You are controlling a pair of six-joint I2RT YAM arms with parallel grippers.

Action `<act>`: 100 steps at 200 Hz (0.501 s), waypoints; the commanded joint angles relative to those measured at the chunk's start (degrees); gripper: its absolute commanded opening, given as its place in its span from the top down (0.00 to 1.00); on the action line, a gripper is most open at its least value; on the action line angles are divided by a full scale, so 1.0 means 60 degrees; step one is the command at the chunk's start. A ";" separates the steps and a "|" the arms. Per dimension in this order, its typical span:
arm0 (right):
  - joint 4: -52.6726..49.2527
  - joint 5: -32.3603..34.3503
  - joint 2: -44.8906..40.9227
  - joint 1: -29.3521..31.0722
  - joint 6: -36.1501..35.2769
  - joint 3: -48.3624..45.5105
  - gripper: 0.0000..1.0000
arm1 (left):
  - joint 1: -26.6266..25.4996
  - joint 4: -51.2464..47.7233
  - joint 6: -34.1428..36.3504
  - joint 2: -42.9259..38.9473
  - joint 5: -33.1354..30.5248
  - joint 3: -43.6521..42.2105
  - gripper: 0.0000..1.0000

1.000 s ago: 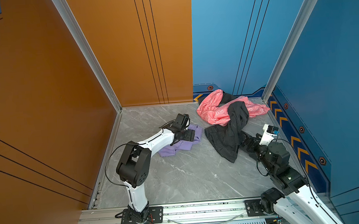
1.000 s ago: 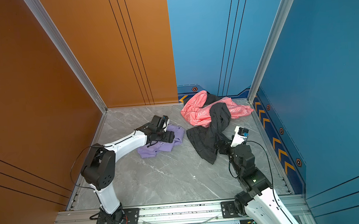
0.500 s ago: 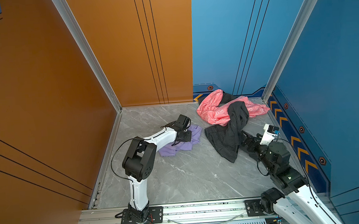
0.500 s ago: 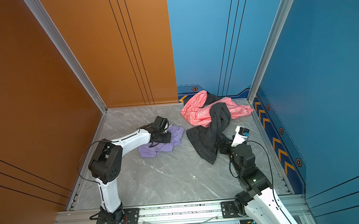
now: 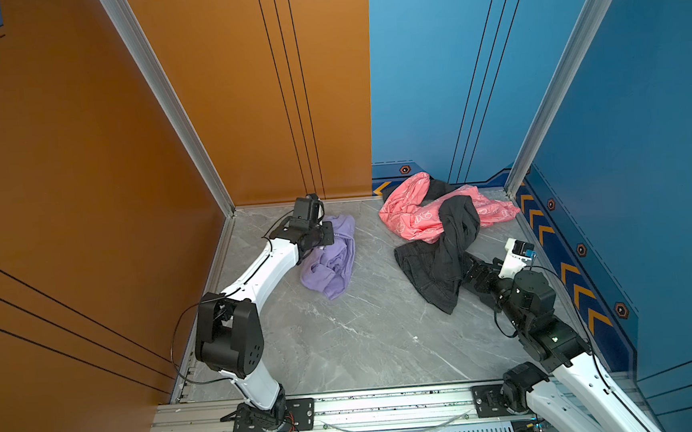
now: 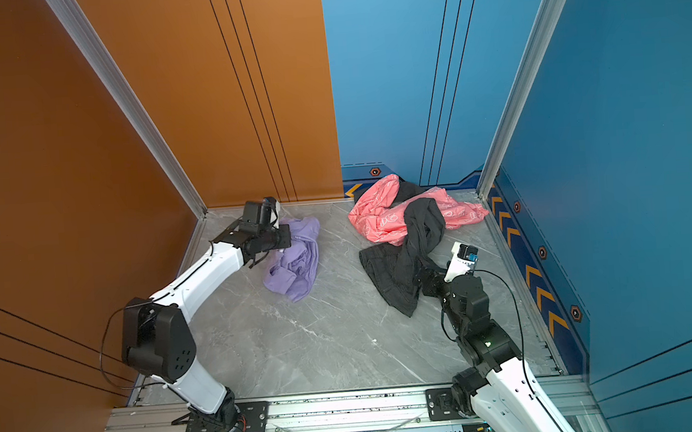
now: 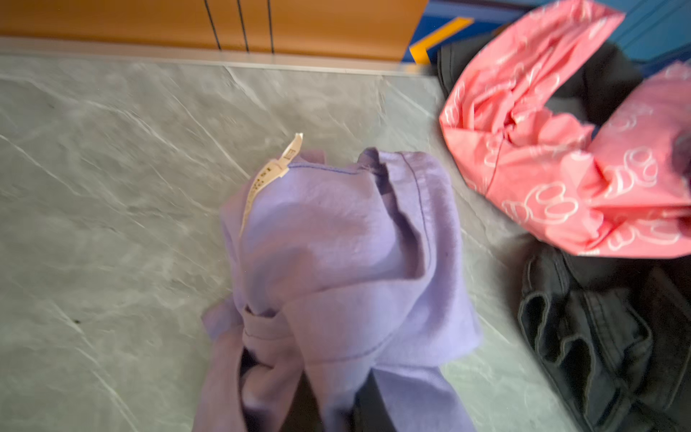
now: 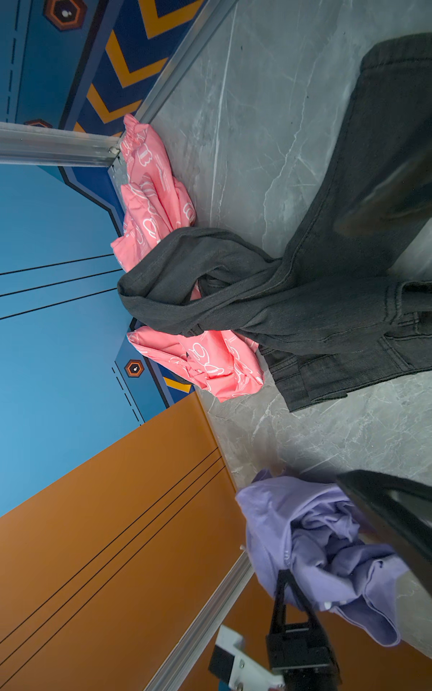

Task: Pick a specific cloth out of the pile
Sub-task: 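Pull the T-shirt with the left gripper farther from the pile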

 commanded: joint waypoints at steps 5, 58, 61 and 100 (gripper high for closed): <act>0.0162 -0.0249 0.0137 -0.0061 0.0167 0.0091 0.02 | 0.0573 -0.0356 0.0539 -0.0231 -0.0150 0.1101 1.00; 0.0179 -0.0615 0.0227 -0.0056 0.0173 0.0153 0.01 | 0.1172 -0.0403 0.0637 -0.0863 -0.0358 0.0493 0.93; 0.0176 -0.0634 0.0244 -0.0061 0.0174 0.0160 0.01 | 0.1174 -0.0403 0.0629 -0.0918 -0.0342 0.0375 0.91; 0.0041 -0.0825 0.0333 -0.0054 0.0203 0.0306 0.01 | 0.1180 -0.0388 0.0535 -0.1913 -0.0138 -0.1182 0.51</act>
